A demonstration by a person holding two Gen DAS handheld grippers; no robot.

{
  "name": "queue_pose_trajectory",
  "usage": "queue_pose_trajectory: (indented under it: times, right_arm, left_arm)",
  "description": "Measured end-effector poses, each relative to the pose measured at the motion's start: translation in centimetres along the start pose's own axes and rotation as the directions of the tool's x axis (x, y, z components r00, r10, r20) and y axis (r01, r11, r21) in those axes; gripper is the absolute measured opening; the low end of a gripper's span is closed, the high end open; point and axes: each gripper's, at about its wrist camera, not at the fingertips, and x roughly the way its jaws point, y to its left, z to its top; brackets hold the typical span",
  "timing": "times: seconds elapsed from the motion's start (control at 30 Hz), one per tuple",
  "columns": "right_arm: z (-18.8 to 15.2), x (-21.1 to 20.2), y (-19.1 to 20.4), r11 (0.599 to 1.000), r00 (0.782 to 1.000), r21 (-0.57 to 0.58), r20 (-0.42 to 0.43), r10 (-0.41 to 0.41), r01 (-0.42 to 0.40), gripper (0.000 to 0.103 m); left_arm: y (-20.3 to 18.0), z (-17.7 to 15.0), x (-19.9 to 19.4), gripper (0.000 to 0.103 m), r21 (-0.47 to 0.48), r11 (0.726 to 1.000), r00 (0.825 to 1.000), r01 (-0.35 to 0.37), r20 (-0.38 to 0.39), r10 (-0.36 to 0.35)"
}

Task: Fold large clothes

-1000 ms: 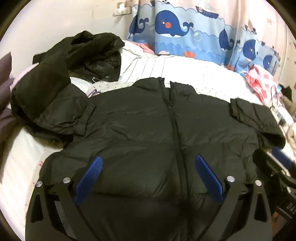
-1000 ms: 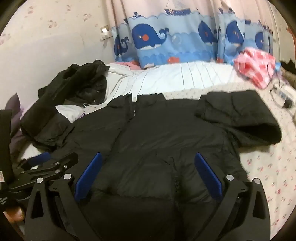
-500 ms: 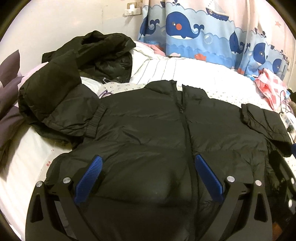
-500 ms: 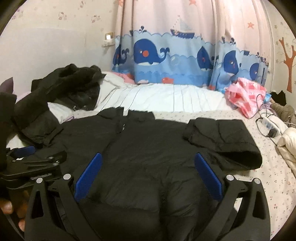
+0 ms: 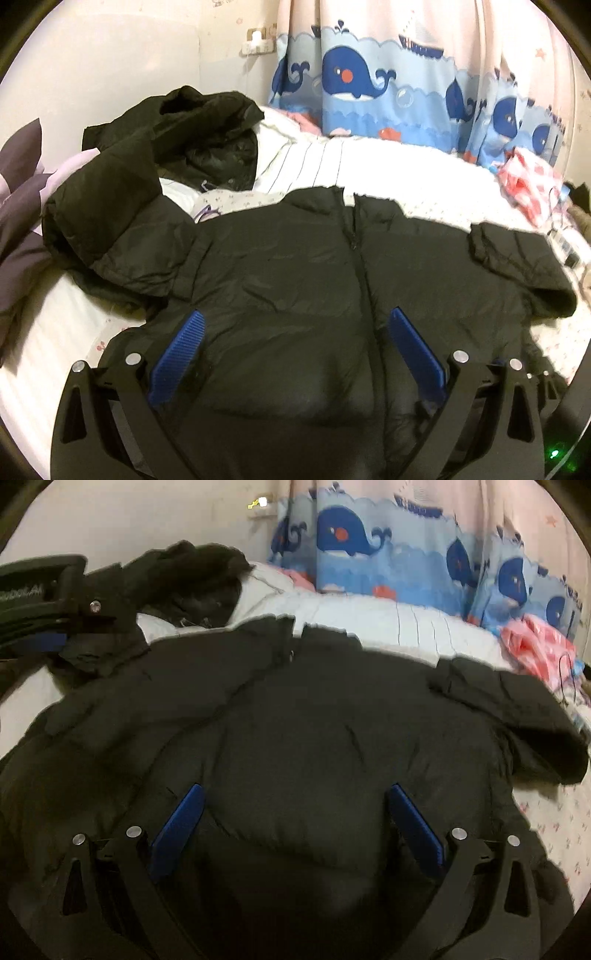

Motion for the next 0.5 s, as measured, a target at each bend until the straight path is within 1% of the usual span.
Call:
queue_pose_trajectory:
  times: [0.07,0.1,0.13,0.17,0.2,0.23,0.27,0.3,0.33,0.37,0.4,0.5]
  right_arm:
    - [1.2,-2.3,-0.7,0.998,0.991,0.046,0.129,0.033,-0.040,0.096]
    - [1.9,-3.5,-1.2,0.994,0.981,0.084,0.185,0.059,-0.075,0.096]
    - [2.7,-4.5,-1.8,0.986,0.970,0.116,0.224,0.090,-0.118,0.096]
    - [3.8,-4.7,-2.3,0.980,0.973,0.131,0.194,0.123,-0.150,0.096]
    - [4.7,-4.0,-2.6,0.980,0.987,0.150,0.115,0.112,-0.129,0.096]
    - [5.3,-3.3,-3.2,0.974,0.993,0.197,0.038,0.111,-0.116,0.096]
    - [5.6,-3.3,-4.0,0.960,0.989,0.238,0.026,0.147,-0.149,0.096]
    - [5.9,-3.4,-4.6,0.952,0.988,0.264,0.033,0.154,-0.157,0.096]
    - [5.8,-4.0,-4.7,0.956,0.991,0.261,0.048,0.126,-0.135,0.096]
    - [6.1,-4.8,-4.9,0.964,0.994,0.248,0.082,0.079,-0.097,0.096]
    - [6.5,-5.5,-5.0,0.968,0.993,0.239,0.107,0.048,-0.073,0.096]
    - [6.5,-6.8,-5.1,0.973,0.988,0.227,0.155,0.015,-0.050,0.096]
  left_arm:
    - [0.5,0.2,-0.3,0.096,-0.026,1.000,1.000,0.017,0.013,-0.017]
    - [0.9,0.3,-0.6,0.096,-0.038,0.999,0.999,0.023,0.027,-0.022]
    - [1.0,0.4,-0.9,0.096,-0.043,0.999,0.999,0.021,0.042,-0.019]
    - [1.2,0.5,-1.2,0.096,-0.050,0.999,0.998,0.019,0.057,-0.016]
    - [1.4,0.6,-1.3,0.096,-0.062,0.998,0.998,0.021,0.064,-0.017]
    - [1.4,0.6,-1.5,0.096,-0.067,0.998,0.997,0.022,0.075,-0.017]
    - [1.5,0.7,-1.4,0.096,-0.070,0.997,0.997,0.020,0.073,-0.014]
    - [1.5,0.7,-1.3,0.096,-0.063,0.998,0.998,0.015,0.060,-0.011]
    - [1.5,0.7,-1.1,0.096,-0.060,0.998,0.999,0.008,0.046,-0.005]
    - [1.4,0.6,-0.9,0.096,-0.057,0.998,0.999,0.002,0.039,0.000]
    - [1.3,0.5,-0.7,0.096,-0.052,0.999,0.999,-0.006,0.032,0.008]
    - [1.0,0.4,-0.6,0.096,-0.043,0.999,0.999,-0.010,0.043,0.012]
